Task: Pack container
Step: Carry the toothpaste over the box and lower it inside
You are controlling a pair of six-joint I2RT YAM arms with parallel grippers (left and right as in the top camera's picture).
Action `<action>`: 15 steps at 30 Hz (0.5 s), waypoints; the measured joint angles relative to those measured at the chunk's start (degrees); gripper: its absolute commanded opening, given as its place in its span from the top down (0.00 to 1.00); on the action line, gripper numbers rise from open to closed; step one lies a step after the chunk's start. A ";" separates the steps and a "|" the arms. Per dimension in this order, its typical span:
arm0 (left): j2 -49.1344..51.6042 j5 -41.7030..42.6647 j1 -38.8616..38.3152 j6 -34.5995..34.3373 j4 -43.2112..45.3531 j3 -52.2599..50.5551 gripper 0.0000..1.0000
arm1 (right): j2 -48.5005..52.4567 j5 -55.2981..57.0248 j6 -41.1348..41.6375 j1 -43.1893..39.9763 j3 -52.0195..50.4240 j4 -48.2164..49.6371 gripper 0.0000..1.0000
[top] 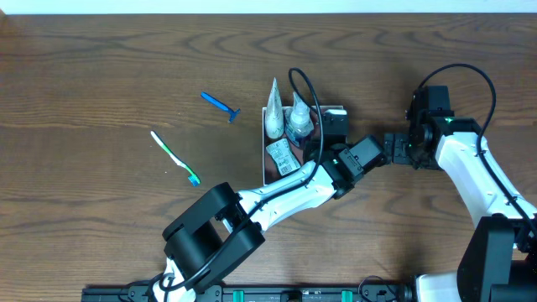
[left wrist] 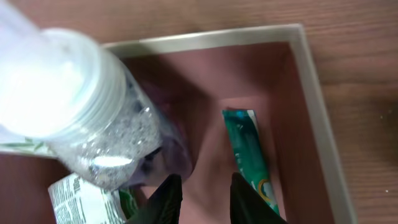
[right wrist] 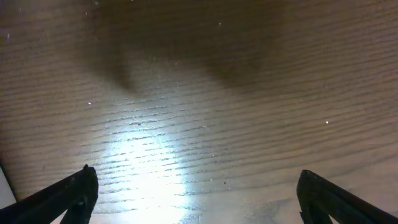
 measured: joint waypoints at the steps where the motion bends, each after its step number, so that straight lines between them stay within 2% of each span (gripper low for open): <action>1: -0.04 -0.02 0.00 1.27 0.11 0.00 0.73 | 0.00 0.00 0.00 0.00 0.00 0.00 0.01; 5: -2.54 0.00 -0.04 8.52 -0.33 0.00 0.73 | 0.00 0.00 0.00 0.00 0.00 0.00 0.01; 8: -8.00 -0.02 -0.11 12.22 -3.17 0.07 0.72 | 0.00 0.00 0.00 0.00 0.00 0.00 0.01; 12: -18.12 -0.22 0.20 13.94 -9.31 1.01 0.72 | 0.00 0.00 0.00 0.00 0.00 0.00 0.01; 15: -25.16 -1.14 1.90 11.58 -15.82 1.77 0.72 | 0.00 0.00 0.00 0.00 0.00 0.00 0.01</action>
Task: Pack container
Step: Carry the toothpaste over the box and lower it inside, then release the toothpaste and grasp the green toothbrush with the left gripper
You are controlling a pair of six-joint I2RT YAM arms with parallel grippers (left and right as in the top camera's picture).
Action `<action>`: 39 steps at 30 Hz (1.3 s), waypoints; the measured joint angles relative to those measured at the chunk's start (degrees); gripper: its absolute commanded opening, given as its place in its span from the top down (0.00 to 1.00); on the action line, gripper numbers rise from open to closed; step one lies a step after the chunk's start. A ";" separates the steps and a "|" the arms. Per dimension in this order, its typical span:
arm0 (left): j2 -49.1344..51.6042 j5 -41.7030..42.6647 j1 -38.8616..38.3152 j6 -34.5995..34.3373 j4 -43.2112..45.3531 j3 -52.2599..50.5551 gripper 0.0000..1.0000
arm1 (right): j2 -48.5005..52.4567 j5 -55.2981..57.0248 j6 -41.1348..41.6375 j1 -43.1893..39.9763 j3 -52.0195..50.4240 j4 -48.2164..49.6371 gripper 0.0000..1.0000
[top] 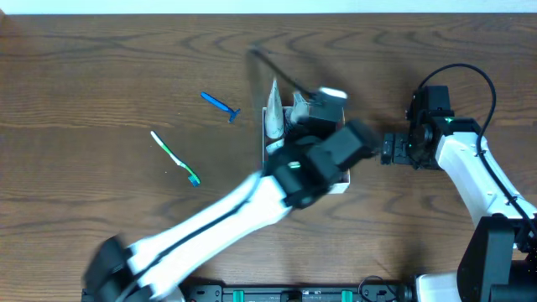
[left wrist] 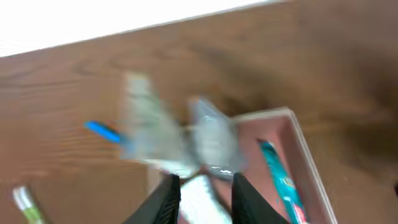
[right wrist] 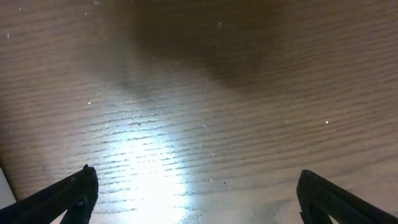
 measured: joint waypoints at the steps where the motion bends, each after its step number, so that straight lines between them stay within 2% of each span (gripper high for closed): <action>1: -2.29 -0.48 1.42 -1.73 -2.93 0.24 0.71 | 0.00 0.00 0.00 0.00 0.00 0.02 0.01; 5: -7.58 -1.92 10.05 -8.57 -12.00 0.31 0.67 | 0.00 0.00 0.00 0.00 -0.02 0.02 0.01; 10: -7.82 -2.54 23.12 -15.91 -19.15 -1.27 0.64 | 0.00 0.00 0.00 0.00 -0.02 0.02 0.01; 15: -5.66 -0.24 33.31 -19.61 -19.06 -6.19 0.64 | 0.00 0.00 0.00 0.00 -0.02 0.02 0.01; 20: -2.80 5.75 40.98 -20.92 -12.20 -13.09 0.64 | 0.00 0.00 0.00 0.00 -0.02 0.04 0.01; 29: 2.93 13.09 43.87 -21.22 0.66 -24.94 0.64 | 0.00 0.00 0.00 0.00 -0.02 0.02 0.01; 39: 8.04 15.17 43.87 -21.24 3.72 -26.99 0.64 | 0.00 0.00 0.00 0.00 -0.02 0.00 0.01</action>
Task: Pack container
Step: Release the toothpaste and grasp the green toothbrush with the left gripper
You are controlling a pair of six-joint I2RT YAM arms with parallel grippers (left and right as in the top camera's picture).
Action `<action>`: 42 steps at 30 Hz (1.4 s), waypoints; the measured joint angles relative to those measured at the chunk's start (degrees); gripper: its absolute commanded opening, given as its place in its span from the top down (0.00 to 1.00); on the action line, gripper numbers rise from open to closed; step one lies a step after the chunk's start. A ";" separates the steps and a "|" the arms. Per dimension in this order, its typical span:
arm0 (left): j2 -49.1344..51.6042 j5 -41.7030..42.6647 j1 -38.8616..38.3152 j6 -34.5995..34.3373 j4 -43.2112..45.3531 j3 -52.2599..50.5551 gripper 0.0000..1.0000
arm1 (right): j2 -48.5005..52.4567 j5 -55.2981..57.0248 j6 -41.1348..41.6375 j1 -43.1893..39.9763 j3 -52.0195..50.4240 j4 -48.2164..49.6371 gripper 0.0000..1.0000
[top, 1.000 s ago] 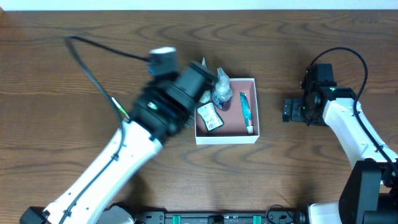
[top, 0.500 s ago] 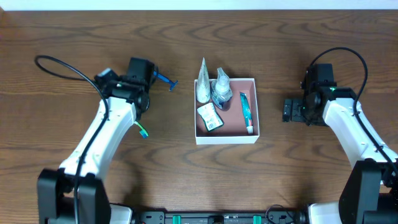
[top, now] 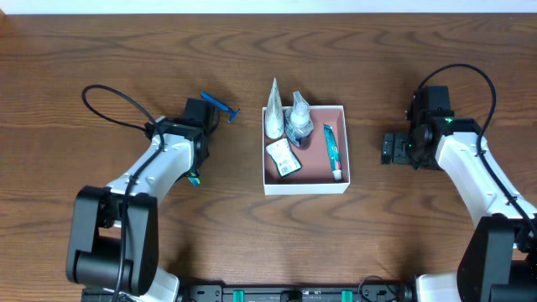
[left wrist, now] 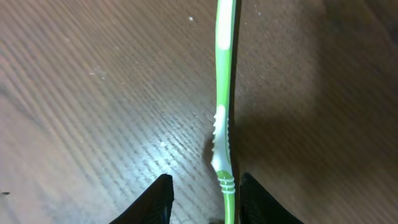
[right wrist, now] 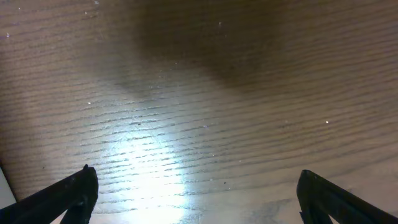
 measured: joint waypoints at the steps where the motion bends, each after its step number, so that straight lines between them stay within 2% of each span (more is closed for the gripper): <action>1: 0.44 0.04 0.00 0.02 0.39 -0.02 0.64 | 0.00 0.00 0.00 0.00 0.00 0.02 0.01; 16: 4.81 1.16 0.00 0.98 2.95 -0.04 0.64 | 0.00 0.00 0.00 0.00 0.00 0.00 0.01; 17: 4.87 1.05 0.00 1.09 3.08 -0.04 0.66 | 0.00 0.00 0.00 0.00 0.00 0.02 0.01; 20: 5.14 1.03 -0.02 1.25 3.45 -0.02 0.80 | 0.00 0.00 0.00 0.00 0.00 0.02 0.01; 27: 5.92 0.04 -0.04 1.31 4.07 0.20 0.81 | 0.00 0.00 0.00 0.00 0.00 0.02 0.01; 34: 5.97 0.31 0.22 1.31 8.55 -0.42 0.81 | 0.00 0.00 0.00 0.00 0.00 0.02 0.01; 35: 5.97 0.61 0.35 1.33 8.98 -0.42 0.87 | 0.00 0.00 0.00 0.00 0.00 0.02 0.01; 38: 5.90 2.27 0.83 2.14 10.60 -0.46 0.93 | 0.00 0.00 0.00 0.00 0.00 0.02 0.01; 42: 5.60 3.87 1.29 4.22 11.26 -0.46 0.94 | 0.00 0.00 0.00 0.00 0.00 0.02 0.01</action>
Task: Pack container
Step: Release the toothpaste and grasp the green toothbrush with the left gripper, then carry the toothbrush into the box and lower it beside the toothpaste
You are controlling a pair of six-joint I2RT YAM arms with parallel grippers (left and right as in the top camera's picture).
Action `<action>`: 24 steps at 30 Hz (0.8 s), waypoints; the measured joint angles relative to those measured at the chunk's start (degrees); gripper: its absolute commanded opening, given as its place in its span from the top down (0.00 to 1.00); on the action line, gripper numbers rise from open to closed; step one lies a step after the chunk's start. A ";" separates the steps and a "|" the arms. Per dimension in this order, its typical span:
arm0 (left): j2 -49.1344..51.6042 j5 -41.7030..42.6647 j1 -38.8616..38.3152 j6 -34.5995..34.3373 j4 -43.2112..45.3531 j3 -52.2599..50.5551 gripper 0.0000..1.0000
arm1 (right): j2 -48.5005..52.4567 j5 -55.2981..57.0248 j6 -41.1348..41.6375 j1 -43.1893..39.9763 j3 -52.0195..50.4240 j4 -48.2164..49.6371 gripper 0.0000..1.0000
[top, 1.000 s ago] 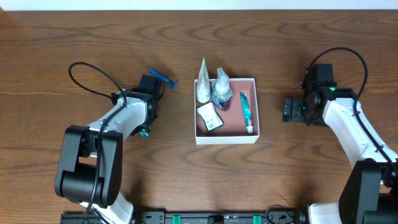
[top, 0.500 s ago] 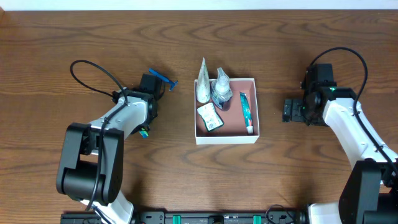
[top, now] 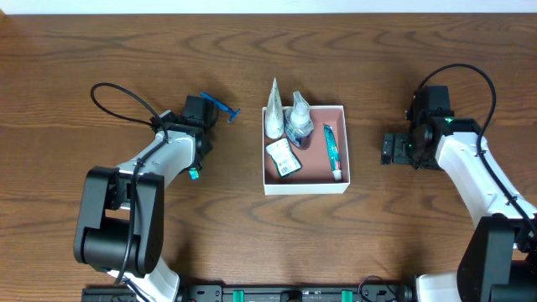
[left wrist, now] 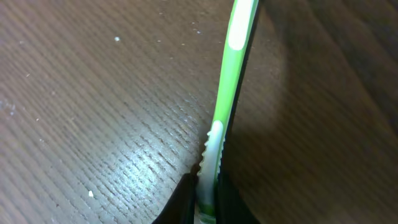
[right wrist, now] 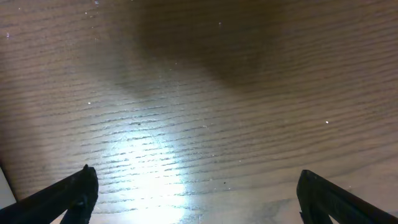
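Observation:
A green-and-white toothbrush [left wrist: 231, 81] lies along the wood, and my left gripper [left wrist: 206, 198] is shut on its handle. Overhead, my left gripper [top: 195, 153] covers the handle, so only the toothbrush's blue-green head [top: 194, 174] shows. The white box with a pink floor [top: 306, 190] at mid-table holds a white tube [top: 273, 113], a clear bottle [top: 298, 123], a small packet [top: 283, 158] and a green toothpaste tube [top: 333, 151]. A blue razor [top: 221, 106] lies left of the box. My right gripper [right wrist: 199, 199] stands open over bare wood, right of the box.
The left arm's black cable [top: 126, 99] loops over the table at the left. The right arm [top: 470, 168] stretches along the right side. The table's far edge [top: 268, 12] runs along the top of the overhead view.
My left gripper stood open with its fingers on either side of the toothbrush handle; now it is shut on that handle. The right arm has not moved.
My left gripper was down in the box beside the green toothpaste tube. Then it was above the box, blurred. Later it stood open over the toothbrush at the table's left, and now it grips the handle. The right gripper stayed open throughout.

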 measured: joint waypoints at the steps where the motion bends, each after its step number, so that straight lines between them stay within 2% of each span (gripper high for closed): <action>1: -0.07 0.26 0.07 0.42 0.04 0.00 0.94 | 0.00 0.00 0.00 0.00 0.00 0.00 0.01; 8: -1.66 4.07 0.15 5.05 -1.90 -0.02 0.94 | 0.00 0.00 0.00 0.00 0.00 -0.02 0.01; 12: -6.23 6.64 0.00 7.87 -5.55 -0.04 0.94 | 0.00 0.00 0.00 0.00 0.00 0.00 0.01; 18: -22.14 7.76 -2.51 12.20 -9.55 2.10 0.94 | 0.00 0.00 0.00 0.00 0.00 0.00 0.01; 24: -39.23 8.17 -13.09 13.44 -8.76 4.22 0.94 | 0.00 0.00 0.00 0.00 0.00 -0.02 0.01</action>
